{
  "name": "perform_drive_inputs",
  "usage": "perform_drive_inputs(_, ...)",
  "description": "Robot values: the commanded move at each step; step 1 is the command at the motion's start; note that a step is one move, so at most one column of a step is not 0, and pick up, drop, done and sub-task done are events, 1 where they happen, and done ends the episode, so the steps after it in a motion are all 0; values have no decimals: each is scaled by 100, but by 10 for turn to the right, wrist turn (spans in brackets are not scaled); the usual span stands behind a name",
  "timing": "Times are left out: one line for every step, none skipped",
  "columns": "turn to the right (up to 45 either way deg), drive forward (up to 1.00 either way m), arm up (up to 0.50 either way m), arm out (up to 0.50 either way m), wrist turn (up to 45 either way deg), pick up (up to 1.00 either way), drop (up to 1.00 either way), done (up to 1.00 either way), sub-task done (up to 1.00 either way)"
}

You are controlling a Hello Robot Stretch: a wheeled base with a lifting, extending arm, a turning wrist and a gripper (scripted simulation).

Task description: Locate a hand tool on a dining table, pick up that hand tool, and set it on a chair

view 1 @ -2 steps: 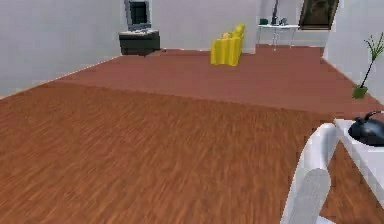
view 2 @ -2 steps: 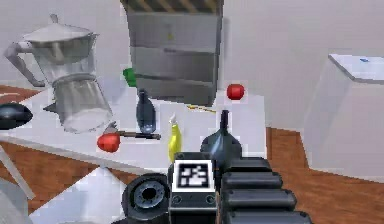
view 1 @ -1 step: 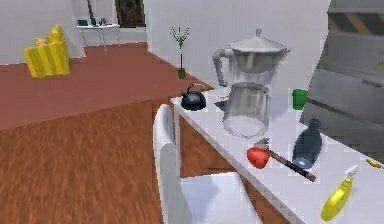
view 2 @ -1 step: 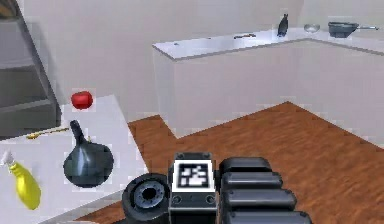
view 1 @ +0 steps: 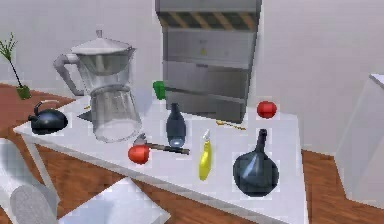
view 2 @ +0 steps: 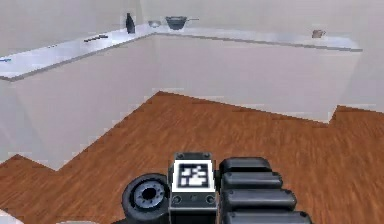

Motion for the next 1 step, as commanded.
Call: perform_drive_inputs(0, 25, 0, 0, 0, 0, 0, 0, 0)
